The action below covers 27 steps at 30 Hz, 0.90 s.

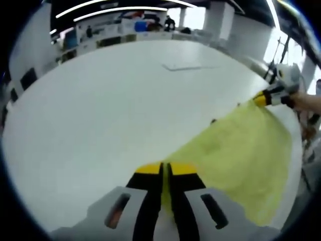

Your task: Fold the garment on the visible template until the final outline fits inside the template.

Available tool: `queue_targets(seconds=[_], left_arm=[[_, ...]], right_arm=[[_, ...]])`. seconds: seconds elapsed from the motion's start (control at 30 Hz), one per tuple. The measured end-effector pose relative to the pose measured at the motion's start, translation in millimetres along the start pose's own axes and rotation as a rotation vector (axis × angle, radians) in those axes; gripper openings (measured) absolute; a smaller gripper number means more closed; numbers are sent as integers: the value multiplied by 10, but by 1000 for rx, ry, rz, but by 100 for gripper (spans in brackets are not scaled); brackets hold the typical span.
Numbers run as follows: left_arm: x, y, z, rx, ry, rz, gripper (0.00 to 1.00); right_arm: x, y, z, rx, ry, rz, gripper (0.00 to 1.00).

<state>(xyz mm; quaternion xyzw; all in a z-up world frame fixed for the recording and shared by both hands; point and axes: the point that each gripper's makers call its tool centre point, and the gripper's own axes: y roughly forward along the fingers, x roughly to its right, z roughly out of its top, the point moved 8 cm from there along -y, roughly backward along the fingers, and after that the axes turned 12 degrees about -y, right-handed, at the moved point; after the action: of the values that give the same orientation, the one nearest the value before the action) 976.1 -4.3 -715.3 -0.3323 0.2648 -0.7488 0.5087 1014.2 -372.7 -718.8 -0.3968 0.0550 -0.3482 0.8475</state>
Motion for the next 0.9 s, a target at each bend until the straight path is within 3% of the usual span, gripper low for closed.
queue_targets(seconds=[0.17,0.5,0.9], left_arm=[[13,-38,7,-7,3,2,12],[76,-227,39,21,-7,-4,18],[145,-511,-98,26,-42,-21,29]], right_arm=[[-23,-64,26,12,-13,7,9],[-81,-279,75,34,-2,-7,12],[-191,-592,44,72,17,-14,16]])
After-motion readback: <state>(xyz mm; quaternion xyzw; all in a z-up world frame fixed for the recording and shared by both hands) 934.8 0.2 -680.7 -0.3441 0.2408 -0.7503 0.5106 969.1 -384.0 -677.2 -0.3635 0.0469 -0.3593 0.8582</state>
